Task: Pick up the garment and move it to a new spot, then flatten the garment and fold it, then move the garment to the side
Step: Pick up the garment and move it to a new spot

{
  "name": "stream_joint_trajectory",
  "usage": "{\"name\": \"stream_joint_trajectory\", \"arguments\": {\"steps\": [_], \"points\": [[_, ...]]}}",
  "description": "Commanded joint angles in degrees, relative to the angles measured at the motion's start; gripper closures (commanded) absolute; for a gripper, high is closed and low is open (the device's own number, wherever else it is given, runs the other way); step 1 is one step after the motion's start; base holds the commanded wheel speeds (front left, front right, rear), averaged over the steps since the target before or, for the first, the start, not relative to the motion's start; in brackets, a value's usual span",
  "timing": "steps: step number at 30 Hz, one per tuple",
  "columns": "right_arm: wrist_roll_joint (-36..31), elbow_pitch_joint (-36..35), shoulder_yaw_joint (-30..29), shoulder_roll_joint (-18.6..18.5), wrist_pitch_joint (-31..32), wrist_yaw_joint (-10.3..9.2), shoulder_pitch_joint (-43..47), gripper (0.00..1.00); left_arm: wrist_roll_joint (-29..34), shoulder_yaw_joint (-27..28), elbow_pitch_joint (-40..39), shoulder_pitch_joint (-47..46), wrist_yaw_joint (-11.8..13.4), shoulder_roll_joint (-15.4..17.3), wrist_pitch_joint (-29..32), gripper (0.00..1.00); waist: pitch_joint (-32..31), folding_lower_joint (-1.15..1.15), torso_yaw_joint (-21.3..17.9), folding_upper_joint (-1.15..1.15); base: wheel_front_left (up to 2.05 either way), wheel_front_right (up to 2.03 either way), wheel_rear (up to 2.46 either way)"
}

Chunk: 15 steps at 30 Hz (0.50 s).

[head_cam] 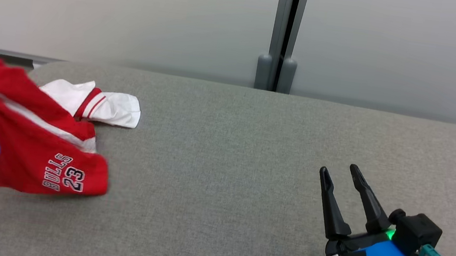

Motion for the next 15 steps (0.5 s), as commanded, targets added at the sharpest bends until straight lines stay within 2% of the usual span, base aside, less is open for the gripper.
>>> {"name": "stream_joint_trajectory", "arguments": {"steps": [1,6,8,15], "points": [[0.4,0.1,-0.2,0.2,-0.2,0.01,0.8,0.00,-1.0,-1.6,-4.0,-0.2,-0.1,-0.4,0.8,1.00,-1.5,0.01,-1.3,0.00,0.00,0.00,0.00],[0.1,-0.3,-0.5,0.5,-0.2,0.01,1.3,0.00,-3.3,-5.3,-19.1,2.2,-0.1,-1.2,4.8,1.00,-2.6,0.01,-3.7,0.00,0.00,0.00,0.00],[0.0,-0.4,-0.6,0.5,-0.2,0.01,1.4,0.00,-3.2,-5.7,-21.8,2.6,0.0,-1.3,5.5,1.00,-2.7,0.01,-4.3,0.00,0.00,0.00,0.00],[0.0,-0.8,-1.3,-0.2,-0.2,0.01,1.0,0.00,-5.0,-7.9,-39.1,6.5,2.0,-5.4,8.4,1.00,-2.7,0.01,-10.1,0.00,0.00,0.00,0.00]]}}
